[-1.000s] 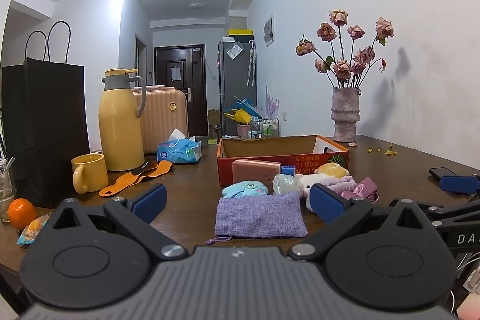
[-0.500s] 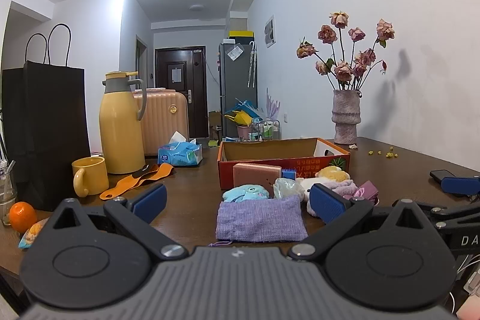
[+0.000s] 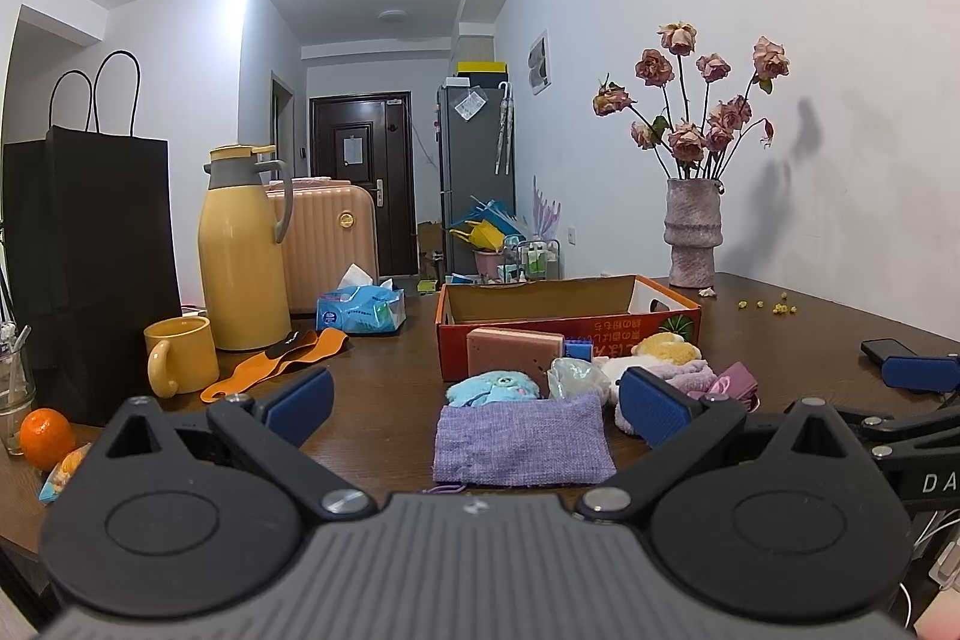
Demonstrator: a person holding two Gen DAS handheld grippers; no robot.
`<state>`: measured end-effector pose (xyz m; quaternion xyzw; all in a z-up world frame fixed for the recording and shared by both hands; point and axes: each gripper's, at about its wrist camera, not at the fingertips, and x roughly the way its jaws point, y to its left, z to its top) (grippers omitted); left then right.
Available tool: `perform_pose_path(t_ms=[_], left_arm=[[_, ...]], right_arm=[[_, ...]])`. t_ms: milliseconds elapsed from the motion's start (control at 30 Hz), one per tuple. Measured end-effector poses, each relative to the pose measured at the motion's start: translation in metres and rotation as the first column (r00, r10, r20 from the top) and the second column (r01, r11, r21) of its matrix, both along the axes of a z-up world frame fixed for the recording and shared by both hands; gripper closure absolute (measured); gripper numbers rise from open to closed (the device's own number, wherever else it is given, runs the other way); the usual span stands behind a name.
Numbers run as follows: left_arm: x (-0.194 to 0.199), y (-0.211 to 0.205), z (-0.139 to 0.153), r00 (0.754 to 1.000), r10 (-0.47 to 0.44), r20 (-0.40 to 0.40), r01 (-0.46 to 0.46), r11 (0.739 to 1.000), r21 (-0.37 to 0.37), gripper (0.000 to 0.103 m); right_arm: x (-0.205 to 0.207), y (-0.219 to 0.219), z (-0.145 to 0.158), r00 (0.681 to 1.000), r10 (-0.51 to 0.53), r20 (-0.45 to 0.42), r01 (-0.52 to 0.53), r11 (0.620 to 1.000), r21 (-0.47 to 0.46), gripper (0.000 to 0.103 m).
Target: Organize soft objects
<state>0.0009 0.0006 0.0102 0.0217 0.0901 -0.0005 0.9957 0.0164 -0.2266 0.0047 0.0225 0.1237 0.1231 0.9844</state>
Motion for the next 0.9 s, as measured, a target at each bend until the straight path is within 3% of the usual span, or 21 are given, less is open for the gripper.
perform_pose_path(t_ms=[900], left_arm=[[0.008,-0.006,-0.012,0.999,-0.003,-0.042,0.003,1.0,0.001,0.0]], right_arm=[[0.001,0.003,-0.01,1.0,0.008,-0.024,-0.007,1.0,0.011,0.0]])
